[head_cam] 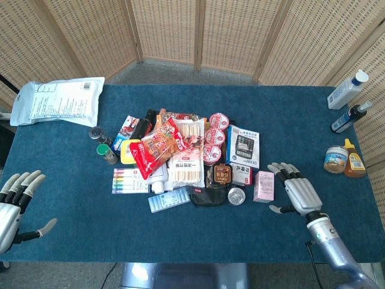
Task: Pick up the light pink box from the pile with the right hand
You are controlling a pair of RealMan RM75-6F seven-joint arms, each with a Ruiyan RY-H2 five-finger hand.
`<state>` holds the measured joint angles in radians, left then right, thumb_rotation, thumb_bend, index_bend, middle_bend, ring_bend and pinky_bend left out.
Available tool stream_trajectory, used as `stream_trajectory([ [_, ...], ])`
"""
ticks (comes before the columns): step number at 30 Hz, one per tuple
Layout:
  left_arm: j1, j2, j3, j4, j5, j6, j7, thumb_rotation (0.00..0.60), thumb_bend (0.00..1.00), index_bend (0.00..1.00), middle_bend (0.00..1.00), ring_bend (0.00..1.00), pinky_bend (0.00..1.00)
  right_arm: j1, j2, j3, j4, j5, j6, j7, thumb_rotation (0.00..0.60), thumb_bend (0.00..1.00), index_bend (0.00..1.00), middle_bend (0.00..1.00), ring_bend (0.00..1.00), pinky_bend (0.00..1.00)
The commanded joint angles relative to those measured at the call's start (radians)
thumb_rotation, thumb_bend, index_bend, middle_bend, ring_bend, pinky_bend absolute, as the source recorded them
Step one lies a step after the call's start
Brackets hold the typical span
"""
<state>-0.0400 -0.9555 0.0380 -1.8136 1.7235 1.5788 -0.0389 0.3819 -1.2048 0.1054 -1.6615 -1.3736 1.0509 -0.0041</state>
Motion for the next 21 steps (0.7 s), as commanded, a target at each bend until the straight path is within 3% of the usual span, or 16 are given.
stream_trajectory([
  [1, -0.001, 0.0, 0.0, 0.0, -0.001, -0.002, 0.0, 0.41, 0.28, 0.0, 0.05, 0.0, 0.0, 0.02, -0.023, 0.0, 0.023, 0.01, -0.027, 0.0, 0.555, 0.14, 0.0, 0.0, 0.0, 0.0],
  [15, 0.0, 0.003, 0.002, -0.005, -0.002, 0.001, 0.009, 0.404, 0.28, 0.0, 0.05, 0.0, 0.0, 0.087, -0.069, 0.0, 0.113, 0.055, -0.118, -0.005, 0.497, 0.14, 0.0, 0.0, 0.0, 0.0],
  [21, 0.003, 0.011, 0.003, -0.015, -0.001, 0.006, 0.019, 0.405, 0.28, 0.0, 0.05, 0.0, 0.0, 0.105, -0.1, -0.005, 0.166, 0.078, -0.152, 0.005, 0.498, 0.14, 0.0, 0.0, 0.0, 0.0],
])
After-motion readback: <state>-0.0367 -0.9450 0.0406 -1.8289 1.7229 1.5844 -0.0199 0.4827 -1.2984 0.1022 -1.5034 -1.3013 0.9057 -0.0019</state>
